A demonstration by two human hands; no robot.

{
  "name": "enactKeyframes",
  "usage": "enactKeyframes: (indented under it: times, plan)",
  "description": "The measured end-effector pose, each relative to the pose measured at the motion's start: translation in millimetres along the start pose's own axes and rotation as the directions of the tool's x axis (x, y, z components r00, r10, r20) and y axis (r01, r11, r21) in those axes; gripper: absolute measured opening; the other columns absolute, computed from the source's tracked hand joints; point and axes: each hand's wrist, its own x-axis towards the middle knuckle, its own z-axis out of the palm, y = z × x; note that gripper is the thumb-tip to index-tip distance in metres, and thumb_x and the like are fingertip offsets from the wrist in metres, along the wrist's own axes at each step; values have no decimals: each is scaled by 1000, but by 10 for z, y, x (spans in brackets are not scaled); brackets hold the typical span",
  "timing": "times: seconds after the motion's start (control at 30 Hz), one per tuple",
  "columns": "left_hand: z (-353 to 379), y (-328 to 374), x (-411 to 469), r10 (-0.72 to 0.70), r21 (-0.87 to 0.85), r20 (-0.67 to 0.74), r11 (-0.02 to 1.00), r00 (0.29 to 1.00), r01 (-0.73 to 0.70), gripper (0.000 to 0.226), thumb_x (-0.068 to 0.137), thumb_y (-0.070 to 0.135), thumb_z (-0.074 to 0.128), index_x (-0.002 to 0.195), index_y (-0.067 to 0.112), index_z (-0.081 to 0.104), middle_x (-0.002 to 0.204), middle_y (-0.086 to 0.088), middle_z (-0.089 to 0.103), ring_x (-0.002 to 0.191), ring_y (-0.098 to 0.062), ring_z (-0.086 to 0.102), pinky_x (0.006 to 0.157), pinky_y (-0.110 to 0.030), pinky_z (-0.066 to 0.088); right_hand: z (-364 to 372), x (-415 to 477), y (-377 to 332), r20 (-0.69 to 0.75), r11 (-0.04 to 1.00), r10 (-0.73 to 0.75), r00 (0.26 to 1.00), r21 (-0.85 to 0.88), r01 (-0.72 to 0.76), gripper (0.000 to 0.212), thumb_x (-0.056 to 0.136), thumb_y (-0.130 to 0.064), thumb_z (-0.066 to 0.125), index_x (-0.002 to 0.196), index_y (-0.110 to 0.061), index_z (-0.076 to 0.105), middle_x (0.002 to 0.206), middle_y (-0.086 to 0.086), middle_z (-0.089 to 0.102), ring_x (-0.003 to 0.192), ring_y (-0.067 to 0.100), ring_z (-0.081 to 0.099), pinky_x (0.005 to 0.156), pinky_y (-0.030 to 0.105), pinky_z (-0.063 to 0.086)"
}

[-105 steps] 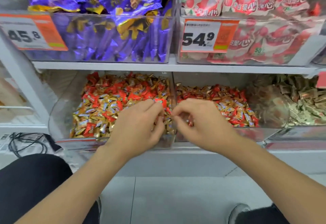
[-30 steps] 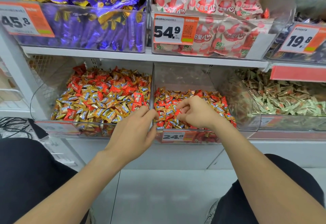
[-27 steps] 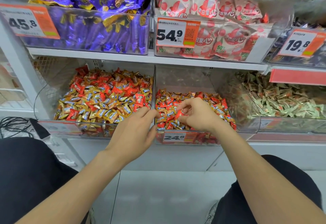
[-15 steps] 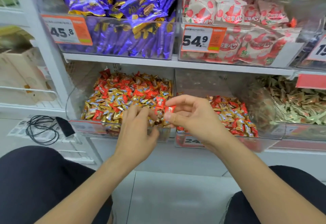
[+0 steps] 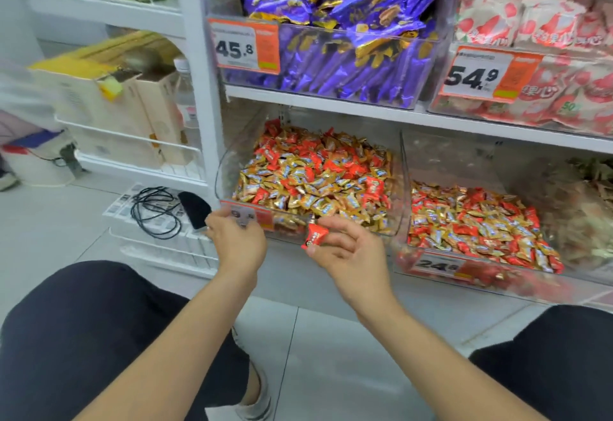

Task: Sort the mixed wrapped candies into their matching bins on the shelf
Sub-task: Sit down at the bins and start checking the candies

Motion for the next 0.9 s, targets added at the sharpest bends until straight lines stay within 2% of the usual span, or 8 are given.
enactKeyframes:
  times: [0.1,0.27,0.37,0.47,0.63,0.73,0.8,0.9]
  plan:
    - [-92,-143,124,-82,-74,60,994,995,86,32,103,28,64,123,22,40,127,-4,52,117,-25,55,101,-42,47,216,-30,157,-51,997,63,997,36,-61,35,79,13,82,104,-11,75,87,16,78,72,15,72,70,27,59]
    - [-206,-208,215,-60,-192,63,979,996,71,43,103,31,65,140,15,51,129,1,56,120,-19,57,104,-37,44,446,-53,297,-106,984,143,984,124,-130,37,79,12,82,107,-8,68,92,16,79,81,33,78,76,46,66]
    - [-221,-220,256,-53,-208,22,977,998,56,33,102,32,65,129,14,58,131,-7,63,123,-23,61,110,-41,47,488,-27,268,-97,988,112,989,114,-101,36,83,5,83,112,-11,71,93,16,79,79,34,78,67,37,64]
    - [-233,-224,298,-89,-260,40,961,995,97,31,103,32,63,125,11,56,125,-12,67,115,-25,67,107,-47,51,515,32,246,-112,994,68,991,91,-57,32,82,5,84,106,-14,73,90,13,80,75,30,77,70,35,63]
    - [-258,-263,350,-197,-417,110,881,974,225,21,105,19,61,120,14,48,110,-17,72,82,-21,73,84,-36,55,572,138,240,-173,998,54,983,28,-50,28,80,-1,86,100,-13,72,86,8,80,74,22,76,75,37,62]
    - [-295,-238,313,-225,-458,116,852,968,253,16,106,16,60,117,16,48,103,-19,72,77,-23,68,74,-30,57,628,166,301,-152,992,0,988,-129,-19,25,80,-20,89,99,-20,72,80,1,80,71,21,78,74,48,65]
    - [-310,-237,298,-231,-453,107,855,967,255,14,106,14,58,115,18,49,106,-18,74,77,-21,69,69,-28,54,676,167,325,-118,971,-47,992,-237,18,25,79,-34,87,97,-28,71,74,-5,78,70,17,77,75,53,64]
    - [-312,-246,298,-236,-440,87,863,968,250,13,106,11,58,109,20,50,109,-16,75,75,-17,72,61,-26,46,743,184,332,-107,951,-93,990,-305,56,26,75,-49,82,92,-35,68,70,-13,76,69,13,76,81,57,60]
